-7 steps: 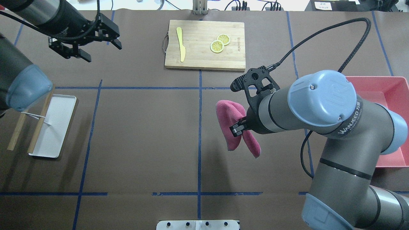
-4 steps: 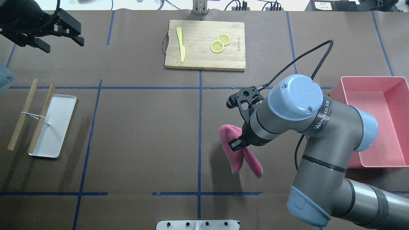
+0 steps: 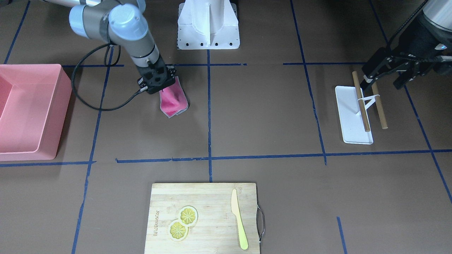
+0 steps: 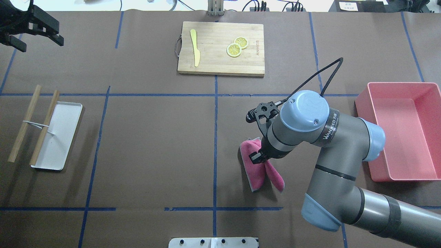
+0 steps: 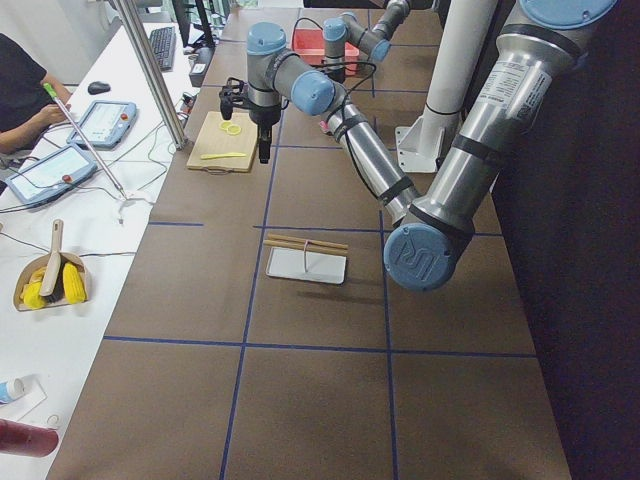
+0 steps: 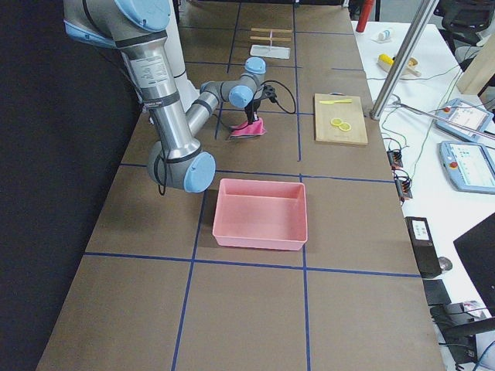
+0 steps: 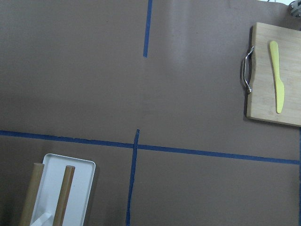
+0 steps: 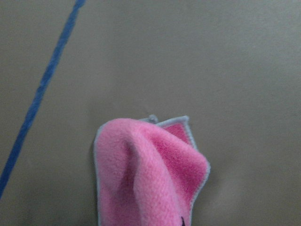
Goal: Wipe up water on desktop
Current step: 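Wipe the pink cloth across the table surface with the right gripper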
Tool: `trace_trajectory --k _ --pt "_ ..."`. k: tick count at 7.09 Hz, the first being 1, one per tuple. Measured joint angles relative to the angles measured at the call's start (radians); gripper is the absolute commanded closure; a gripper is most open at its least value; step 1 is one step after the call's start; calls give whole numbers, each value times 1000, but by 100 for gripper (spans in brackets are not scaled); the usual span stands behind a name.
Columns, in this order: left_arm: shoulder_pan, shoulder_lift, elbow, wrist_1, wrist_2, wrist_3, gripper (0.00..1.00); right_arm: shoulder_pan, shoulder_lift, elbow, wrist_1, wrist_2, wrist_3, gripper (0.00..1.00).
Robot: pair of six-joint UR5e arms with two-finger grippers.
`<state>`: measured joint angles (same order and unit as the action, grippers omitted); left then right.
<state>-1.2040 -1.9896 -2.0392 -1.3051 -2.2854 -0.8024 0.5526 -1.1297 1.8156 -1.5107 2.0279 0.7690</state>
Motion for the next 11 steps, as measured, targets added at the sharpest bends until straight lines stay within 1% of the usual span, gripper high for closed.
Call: trace_trajectory --k 2,4,5,6,7,9,11 --pt "-6 1 -6 1 -14 1 0 133 -3 -102 19 68 -75 100" --pt "-12 1 -10 1 -29 2 0 283 -5 -217 21 138 -229 100" --pt "-14 2 -11 1 -31 2 0 331 -5 -256 21 161 -285 100" --pt "-15 2 -11 1 -32 2 0 349 -5 -273 21 174 -308 100" --pt "-16 2 -10 1 -31 2 0 344 -5 -276 22 181 -312 100" --pt "-18 2 -5 1 -31 2 0 284 -4 -258 24 197 -276 100" --pt "-25 2 0 1 -29 3 0 175 -6 -188 24 203 -134 100"
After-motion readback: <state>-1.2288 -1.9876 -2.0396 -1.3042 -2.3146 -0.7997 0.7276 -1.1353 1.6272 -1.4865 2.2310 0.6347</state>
